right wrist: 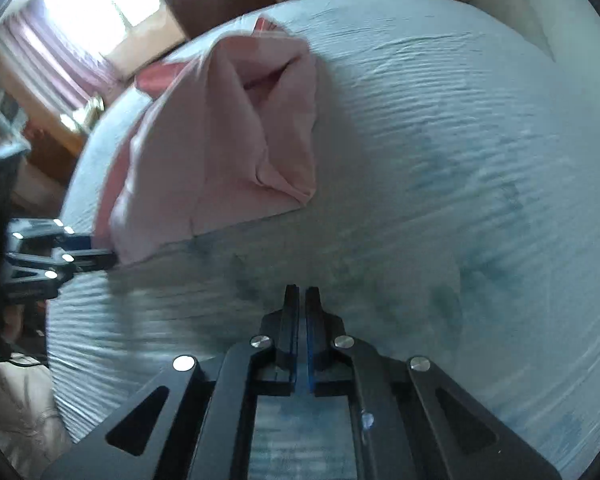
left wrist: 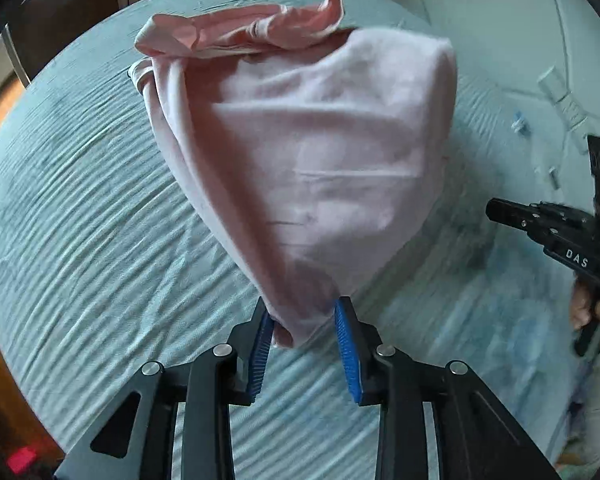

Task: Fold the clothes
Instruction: 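Fold the shirt bottom up toward the collar with both tools, release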

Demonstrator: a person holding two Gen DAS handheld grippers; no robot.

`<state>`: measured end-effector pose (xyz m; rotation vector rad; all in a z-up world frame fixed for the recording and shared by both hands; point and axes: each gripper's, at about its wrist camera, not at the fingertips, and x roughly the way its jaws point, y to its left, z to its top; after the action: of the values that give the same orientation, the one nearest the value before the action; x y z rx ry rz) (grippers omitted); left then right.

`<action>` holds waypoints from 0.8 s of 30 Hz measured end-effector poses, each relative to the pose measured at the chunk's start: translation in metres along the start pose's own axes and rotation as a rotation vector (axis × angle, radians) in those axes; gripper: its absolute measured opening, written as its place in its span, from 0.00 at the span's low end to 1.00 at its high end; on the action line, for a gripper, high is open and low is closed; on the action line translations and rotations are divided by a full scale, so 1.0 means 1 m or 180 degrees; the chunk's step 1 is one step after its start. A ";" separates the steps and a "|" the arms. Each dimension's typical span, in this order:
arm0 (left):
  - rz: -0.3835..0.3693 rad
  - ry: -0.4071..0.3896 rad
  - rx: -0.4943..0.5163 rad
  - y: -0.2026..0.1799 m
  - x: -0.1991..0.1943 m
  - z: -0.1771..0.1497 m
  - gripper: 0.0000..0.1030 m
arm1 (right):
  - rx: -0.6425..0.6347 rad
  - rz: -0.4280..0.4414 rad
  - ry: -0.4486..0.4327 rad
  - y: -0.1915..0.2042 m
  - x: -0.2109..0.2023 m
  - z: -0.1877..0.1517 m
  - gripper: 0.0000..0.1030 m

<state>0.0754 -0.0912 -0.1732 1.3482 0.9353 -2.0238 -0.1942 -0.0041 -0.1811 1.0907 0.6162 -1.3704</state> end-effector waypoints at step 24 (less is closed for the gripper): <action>0.0178 -0.0155 -0.0013 0.019 0.007 0.036 0.41 | -0.0297 0.0096 -0.0013 0.010 0.006 0.028 0.03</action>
<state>0.0667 -0.1313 -0.1749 1.3027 0.8704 -2.0024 -0.1902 -0.0328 -0.1724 1.0183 0.6521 -1.3048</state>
